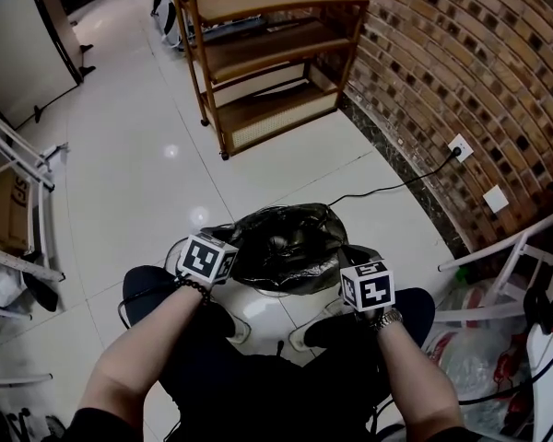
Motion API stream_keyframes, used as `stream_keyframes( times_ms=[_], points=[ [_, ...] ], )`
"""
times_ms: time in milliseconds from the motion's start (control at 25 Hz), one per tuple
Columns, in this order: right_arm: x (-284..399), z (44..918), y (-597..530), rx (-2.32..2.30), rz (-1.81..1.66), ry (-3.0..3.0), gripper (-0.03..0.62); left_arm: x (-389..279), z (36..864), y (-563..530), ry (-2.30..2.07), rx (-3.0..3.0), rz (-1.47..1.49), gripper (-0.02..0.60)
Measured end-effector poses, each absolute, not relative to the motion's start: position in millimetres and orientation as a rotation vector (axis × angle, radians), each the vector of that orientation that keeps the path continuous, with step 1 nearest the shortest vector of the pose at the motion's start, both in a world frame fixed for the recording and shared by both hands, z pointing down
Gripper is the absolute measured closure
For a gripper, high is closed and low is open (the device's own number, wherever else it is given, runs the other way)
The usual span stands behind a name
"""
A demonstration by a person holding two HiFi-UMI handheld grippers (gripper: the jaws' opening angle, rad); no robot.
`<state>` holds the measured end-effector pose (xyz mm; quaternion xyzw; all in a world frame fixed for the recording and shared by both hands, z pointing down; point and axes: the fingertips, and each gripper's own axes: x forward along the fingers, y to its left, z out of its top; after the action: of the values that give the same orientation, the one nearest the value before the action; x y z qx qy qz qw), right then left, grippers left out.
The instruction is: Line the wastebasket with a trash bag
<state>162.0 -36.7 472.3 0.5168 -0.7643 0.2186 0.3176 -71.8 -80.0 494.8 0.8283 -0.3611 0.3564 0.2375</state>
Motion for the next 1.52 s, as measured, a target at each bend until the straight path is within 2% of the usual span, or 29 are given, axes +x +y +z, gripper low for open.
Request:
stream_keyframes(
  times_ms=[80,160,320,480,800,920,1040,1200,1520],
  points=[
    [159,482,-39,1.335,0.579,-2.010,0.582,-74,503,-81,-0.990,2.254,1.002,0.470],
    [155,493,-39,1.294,0.591,-2.009,0.520,-77,510,-83,-0.994,2.239,1.020,0.469],
    [146,513,-33,1.198,0.635,-1.994,0.457,-86,522,-87,-1.009,2.205,1.050,0.455],
    [134,529,-18,1.042,0.682,-1.980,0.428,-88,534,-80,-0.964,2.182,1.064,0.443],
    [137,505,-30,0.928,0.726,-2.021,0.419,-85,540,-72,-0.875,2.188,1.062,0.424],
    [142,486,-54,0.943,0.702,-2.073,0.419,-81,531,-72,-0.822,2.218,1.031,0.368],
    [147,475,-76,0.943,0.693,-2.095,0.419,-80,518,-79,-0.799,2.225,0.980,0.341],
    [150,484,-112,0.971,0.671,-2.083,0.419,-82,511,-102,-0.815,2.202,0.894,0.337],
    [145,544,-157,0.880,0.774,-2.047,0.419,-79,559,-122,-0.681,2.027,0.875,0.342]
  ],
)
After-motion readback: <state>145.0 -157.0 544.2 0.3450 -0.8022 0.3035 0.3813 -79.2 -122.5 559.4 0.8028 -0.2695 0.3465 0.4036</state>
